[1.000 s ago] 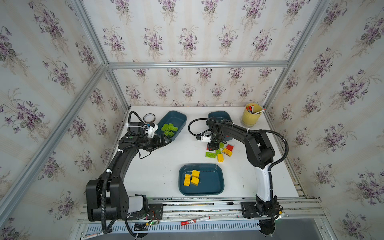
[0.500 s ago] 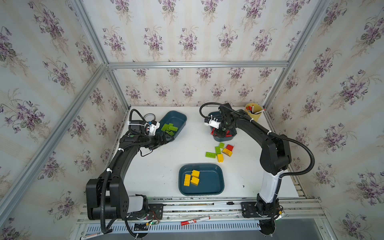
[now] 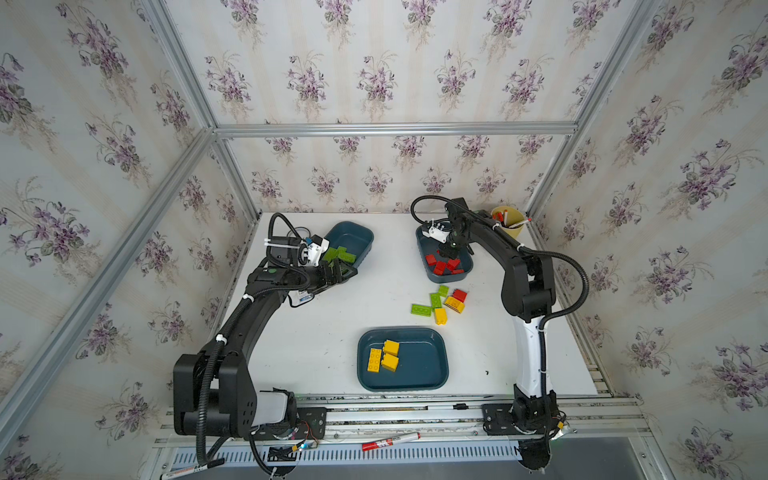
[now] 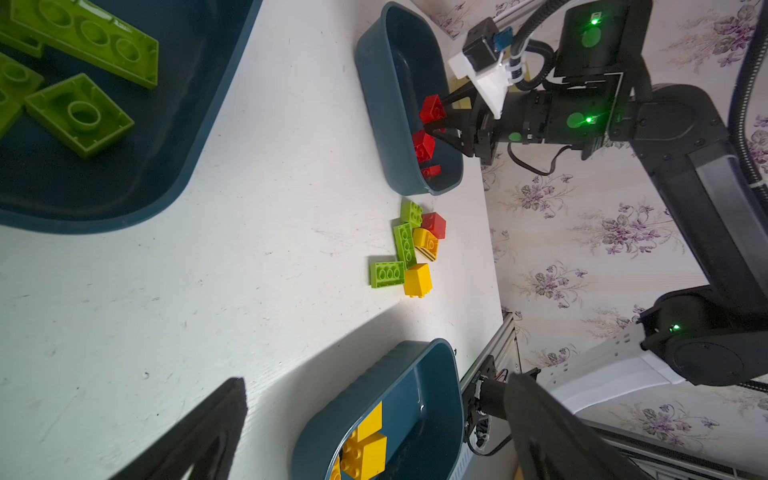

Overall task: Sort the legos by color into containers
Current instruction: 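Carry the red brick with the right gripper into the cup-side bin and release, then lower the right gripper onto a lime-green 2x4 brick and grasp it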

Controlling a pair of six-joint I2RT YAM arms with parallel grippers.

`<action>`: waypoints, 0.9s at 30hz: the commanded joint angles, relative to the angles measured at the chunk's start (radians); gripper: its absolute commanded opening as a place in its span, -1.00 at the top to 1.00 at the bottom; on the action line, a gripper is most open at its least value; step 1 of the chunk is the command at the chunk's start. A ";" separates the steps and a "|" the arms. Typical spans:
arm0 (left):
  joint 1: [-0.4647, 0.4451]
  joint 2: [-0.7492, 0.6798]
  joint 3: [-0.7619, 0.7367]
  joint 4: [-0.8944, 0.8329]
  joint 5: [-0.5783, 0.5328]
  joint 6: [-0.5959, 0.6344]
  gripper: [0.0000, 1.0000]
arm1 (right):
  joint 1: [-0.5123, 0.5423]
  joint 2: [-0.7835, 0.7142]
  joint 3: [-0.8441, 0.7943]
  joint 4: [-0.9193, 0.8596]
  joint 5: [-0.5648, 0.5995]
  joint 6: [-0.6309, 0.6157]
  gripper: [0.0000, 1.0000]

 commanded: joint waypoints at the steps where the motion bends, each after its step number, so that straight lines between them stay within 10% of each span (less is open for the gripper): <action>1: -0.005 0.006 0.013 0.032 0.021 -0.017 -0.99 | -0.002 0.038 0.051 -0.015 0.055 -0.028 0.09; 8: -0.005 0.012 0.023 0.038 0.021 -0.019 -0.99 | 0.000 -0.067 -0.030 -0.028 -0.169 -0.002 -0.50; 18: -0.005 0.035 0.025 0.037 0.019 -0.005 -0.99 | 0.092 -0.388 -0.432 0.022 -0.380 0.015 -0.60; 27: -0.003 0.040 0.022 0.037 0.021 0.001 -0.99 | 0.228 -0.454 -0.627 0.043 -0.308 -0.043 -0.62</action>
